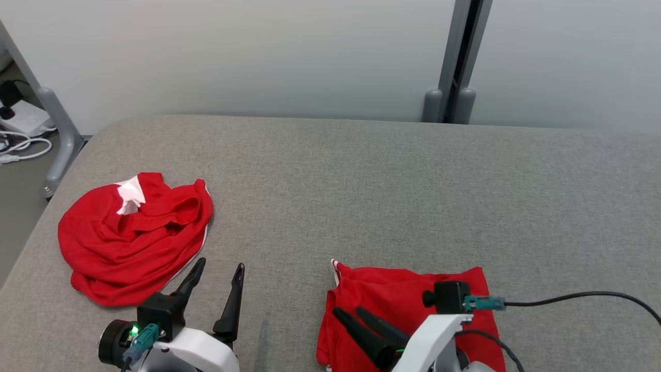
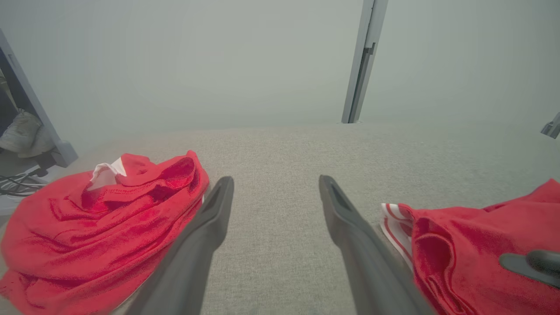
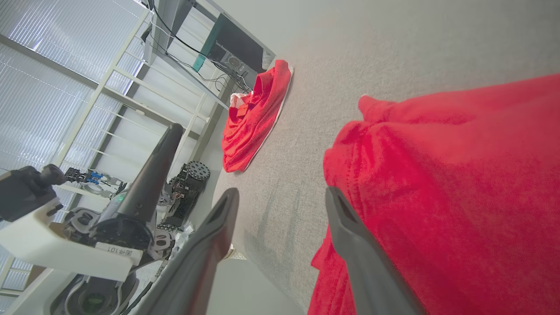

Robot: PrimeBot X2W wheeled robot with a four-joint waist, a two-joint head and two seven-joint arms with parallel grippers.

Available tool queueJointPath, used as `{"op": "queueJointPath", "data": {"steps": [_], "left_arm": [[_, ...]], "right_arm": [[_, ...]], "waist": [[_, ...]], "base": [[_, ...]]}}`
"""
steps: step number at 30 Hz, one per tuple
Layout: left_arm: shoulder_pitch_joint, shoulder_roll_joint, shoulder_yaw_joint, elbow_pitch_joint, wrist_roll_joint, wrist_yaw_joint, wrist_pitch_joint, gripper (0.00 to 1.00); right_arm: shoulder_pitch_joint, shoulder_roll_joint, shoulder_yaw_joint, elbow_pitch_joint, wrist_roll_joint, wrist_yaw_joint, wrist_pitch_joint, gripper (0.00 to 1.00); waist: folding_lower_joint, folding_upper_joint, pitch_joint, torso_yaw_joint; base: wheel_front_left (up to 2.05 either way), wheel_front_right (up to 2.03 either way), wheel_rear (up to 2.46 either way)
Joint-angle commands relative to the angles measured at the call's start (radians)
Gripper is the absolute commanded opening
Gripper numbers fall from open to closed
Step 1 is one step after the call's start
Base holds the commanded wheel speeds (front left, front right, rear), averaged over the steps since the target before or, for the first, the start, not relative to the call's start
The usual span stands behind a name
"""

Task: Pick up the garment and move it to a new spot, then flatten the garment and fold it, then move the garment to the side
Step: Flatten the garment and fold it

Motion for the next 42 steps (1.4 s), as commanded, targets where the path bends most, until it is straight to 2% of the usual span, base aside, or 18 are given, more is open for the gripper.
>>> {"op": "queueJointPath", "data": {"steps": [1,6,16,21,24,28,32,35,42], "left_arm": [[0.005,0.001,0.002,0.000,-0.008,0.005,-0.003,1.00],[0.007,-0.005,0.002,-0.003,-0.008,0.009,-0.006,1.00],[0.014,-0.012,0.027,-0.017,0.003,0.009,-0.017,1.00],[0.020,-0.020,0.043,-0.024,0.012,0.008,-0.020,1.00],[0.032,-0.038,0.070,-0.023,-0.005,0.001,-0.021,1.00],[0.044,-0.060,0.115,-0.043,0.044,-0.005,-0.022,1.00],[0.070,-0.083,0.161,-0.061,0.087,-0.036,-0.021,1.00],[0.085,-0.105,0.193,-0.068,0.121,-0.051,-0.021,1.00],[0.111,-0.155,0.262,-0.059,0.175,-0.102,-0.022,1.00]], "right_arm": [[-0.019,-0.020,-0.009,-0.010,-0.008,0.000,-0.009,1.00],[-0.042,-0.081,-0.045,-0.060,-0.069,0.000,-0.043,1.00],[-0.034,-0.239,-0.219,-0.121,-0.356,0.000,-0.201,1.00],[0.005,-0.256,-0.335,-0.123,-0.487,0.000,-0.273,1.00],[0.053,-0.234,-0.427,-0.118,-0.593,0.000,-0.309,1.00],[0.119,-0.176,-0.550,-0.139,-0.708,0.000,-0.338,1.00],[0.176,-0.124,-0.618,-0.195,-0.820,0.000,-0.349,1.00],[0.209,-0.085,-0.661,-0.245,-0.855,0.000,-0.349,1.00],[0.245,-0.052,-0.689,-0.263,-0.855,0.000,-0.350,1.00]], "waist": [[0.0000,0.0000,-0.008,-0.012],[0.0000,0.0000,-0.015,-0.039],[0.0000,0.0000,-0.019,-0.081],[0.0000,0.0000,-0.019,-0.093],[0.0000,0.0000,-0.022,-0.100],[0.0000,0.0000,-0.025,-0.109],[0.0000,0.0000,-0.025,-0.117],[0.0000,0.0000,-0.021,-0.120],[0.0000,0.0000,-0.019,-0.114]], "base": [[0.00,0.00,0.00],[0.00,0.00,0.00],[0.00,0.00,0.00],[0.00,0.00,0.00],[0.00,0.00,0.00],[0.00,0.00,0.00],[0.00,0.00,0.00],[0.00,0.00,0.00],[0.00,0.00,0.00]]}}
